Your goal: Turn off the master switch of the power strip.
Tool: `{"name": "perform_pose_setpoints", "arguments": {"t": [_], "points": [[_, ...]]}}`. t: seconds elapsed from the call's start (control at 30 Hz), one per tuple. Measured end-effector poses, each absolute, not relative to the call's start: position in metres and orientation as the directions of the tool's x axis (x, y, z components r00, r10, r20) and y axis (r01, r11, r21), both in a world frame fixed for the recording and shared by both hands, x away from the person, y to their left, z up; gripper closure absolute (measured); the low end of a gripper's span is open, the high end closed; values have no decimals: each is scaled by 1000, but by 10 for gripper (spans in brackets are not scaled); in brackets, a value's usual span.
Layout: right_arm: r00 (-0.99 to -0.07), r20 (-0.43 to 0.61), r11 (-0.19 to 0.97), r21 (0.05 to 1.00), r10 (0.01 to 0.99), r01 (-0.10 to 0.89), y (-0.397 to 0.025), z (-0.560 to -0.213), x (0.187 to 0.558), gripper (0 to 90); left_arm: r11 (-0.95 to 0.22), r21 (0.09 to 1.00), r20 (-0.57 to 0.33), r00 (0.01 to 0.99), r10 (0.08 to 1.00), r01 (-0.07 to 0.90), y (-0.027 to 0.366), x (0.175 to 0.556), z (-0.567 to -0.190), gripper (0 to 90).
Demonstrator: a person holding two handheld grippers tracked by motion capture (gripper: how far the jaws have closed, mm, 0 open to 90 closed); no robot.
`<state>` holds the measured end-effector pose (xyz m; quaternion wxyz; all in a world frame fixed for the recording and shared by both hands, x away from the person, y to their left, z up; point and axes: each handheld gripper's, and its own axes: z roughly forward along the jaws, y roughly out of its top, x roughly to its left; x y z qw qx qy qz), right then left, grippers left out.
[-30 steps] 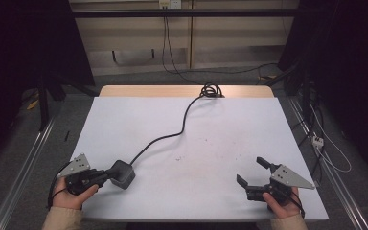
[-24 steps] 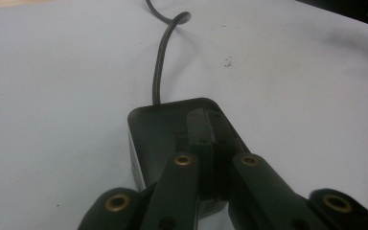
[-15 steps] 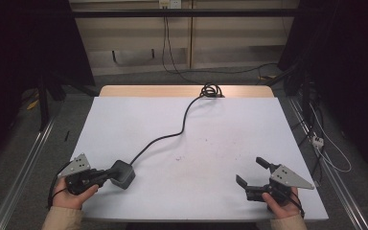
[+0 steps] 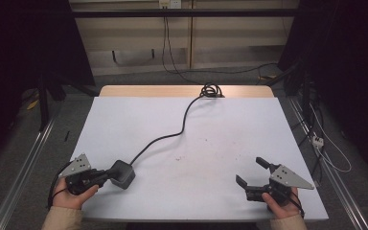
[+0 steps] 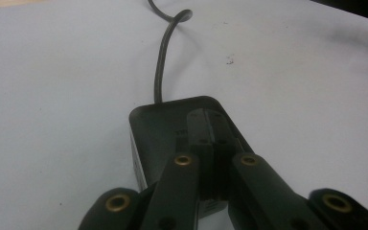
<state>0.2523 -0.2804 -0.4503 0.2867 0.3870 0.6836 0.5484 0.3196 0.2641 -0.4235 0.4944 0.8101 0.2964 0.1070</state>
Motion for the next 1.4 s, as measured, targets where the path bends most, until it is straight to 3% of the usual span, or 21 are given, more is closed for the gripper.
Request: {"name": "perform_pose_setpoints", "arguments": {"t": [1.4], "points": [[-538, 34, 100, 971, 842, 217, -280, -451, 254, 30, -292, 862, -167, 778, 606, 413, 266, 320, -419, 900]]}}
